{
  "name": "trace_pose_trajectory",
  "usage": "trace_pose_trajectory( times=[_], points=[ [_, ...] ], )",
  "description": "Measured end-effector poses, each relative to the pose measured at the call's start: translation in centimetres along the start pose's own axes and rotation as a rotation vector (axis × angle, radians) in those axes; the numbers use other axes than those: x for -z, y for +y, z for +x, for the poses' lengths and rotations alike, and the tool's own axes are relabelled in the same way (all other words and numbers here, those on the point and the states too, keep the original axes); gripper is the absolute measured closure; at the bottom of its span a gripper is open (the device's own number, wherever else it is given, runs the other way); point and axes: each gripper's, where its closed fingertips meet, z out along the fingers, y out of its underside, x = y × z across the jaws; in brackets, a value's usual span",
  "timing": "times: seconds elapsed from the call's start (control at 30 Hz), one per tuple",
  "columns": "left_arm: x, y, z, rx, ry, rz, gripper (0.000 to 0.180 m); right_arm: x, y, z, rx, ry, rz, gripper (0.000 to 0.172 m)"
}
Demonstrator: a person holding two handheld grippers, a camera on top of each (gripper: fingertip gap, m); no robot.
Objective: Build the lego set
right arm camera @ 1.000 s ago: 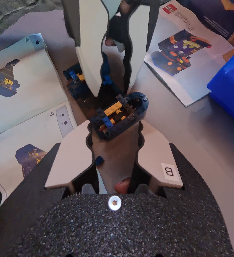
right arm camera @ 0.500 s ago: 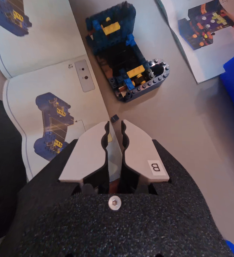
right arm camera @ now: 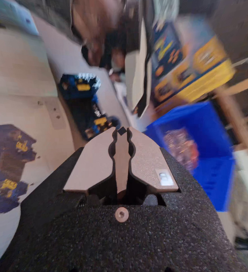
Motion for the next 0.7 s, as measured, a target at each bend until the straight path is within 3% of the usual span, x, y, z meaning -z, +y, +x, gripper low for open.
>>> trace_pose_trajectory(
  times=[0.07, 0.13, 0.57, 0.7],
  points=[
    [-0.6, -0.1, 1.3, 0.052, 0.088, 0.025, 0.148, 1.0, -1.6, 1.4, 0.147, 0.154, 0.031, 0.160],
    [-1.0, 0.2, 2.2, 0.060, 0.123, 0.002, 0.149, 1.2, -1.7, 1.7, 0.238, 0.208, -0.007, 0.160],
    [-1.2, -0.6, 3.8, 0.045, 0.223, 0.086, 0.173, 1.4, -3.2, 1.3, 0.289, 0.224, 0.033, 0.160],
    [1.2, -3.7, 6.2, 0.233, 0.530, 0.309, 0.173, 3.4, -5.9, 3.0, 0.132, 0.324, 0.268, 0.159]
  ],
)
